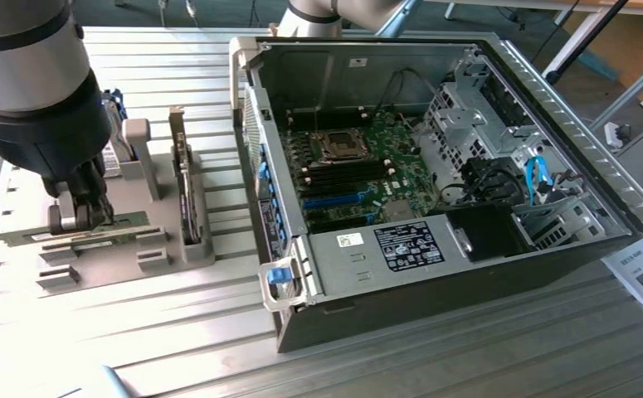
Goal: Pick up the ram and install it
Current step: 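Pick up the ram and move it above insertion slot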
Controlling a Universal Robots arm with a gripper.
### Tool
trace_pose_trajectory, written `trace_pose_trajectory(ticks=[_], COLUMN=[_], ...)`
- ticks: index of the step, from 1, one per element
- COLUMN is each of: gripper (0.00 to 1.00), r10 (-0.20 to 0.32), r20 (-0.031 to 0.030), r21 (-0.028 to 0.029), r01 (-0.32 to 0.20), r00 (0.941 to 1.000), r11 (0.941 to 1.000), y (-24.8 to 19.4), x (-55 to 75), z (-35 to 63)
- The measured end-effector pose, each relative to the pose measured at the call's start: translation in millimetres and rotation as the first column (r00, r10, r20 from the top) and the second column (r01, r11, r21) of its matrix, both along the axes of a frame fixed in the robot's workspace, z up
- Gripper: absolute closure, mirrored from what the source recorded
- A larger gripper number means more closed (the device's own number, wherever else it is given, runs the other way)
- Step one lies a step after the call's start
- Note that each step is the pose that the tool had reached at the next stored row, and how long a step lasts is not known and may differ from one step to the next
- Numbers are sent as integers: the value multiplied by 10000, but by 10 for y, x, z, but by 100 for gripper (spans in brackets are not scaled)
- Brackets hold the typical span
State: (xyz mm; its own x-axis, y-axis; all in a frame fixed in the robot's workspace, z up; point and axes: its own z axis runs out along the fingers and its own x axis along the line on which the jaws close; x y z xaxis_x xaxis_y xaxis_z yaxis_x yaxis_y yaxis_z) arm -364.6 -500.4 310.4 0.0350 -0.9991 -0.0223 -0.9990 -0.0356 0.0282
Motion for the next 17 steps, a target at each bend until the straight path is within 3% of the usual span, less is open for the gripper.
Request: trace_pose_trajectory(ticks=[17], gripper=[88], r10=[0], r20=[0], r21=[2], r01=[0], r00=[10000], r11=[10000], y=[0], x=[13], z=[439])
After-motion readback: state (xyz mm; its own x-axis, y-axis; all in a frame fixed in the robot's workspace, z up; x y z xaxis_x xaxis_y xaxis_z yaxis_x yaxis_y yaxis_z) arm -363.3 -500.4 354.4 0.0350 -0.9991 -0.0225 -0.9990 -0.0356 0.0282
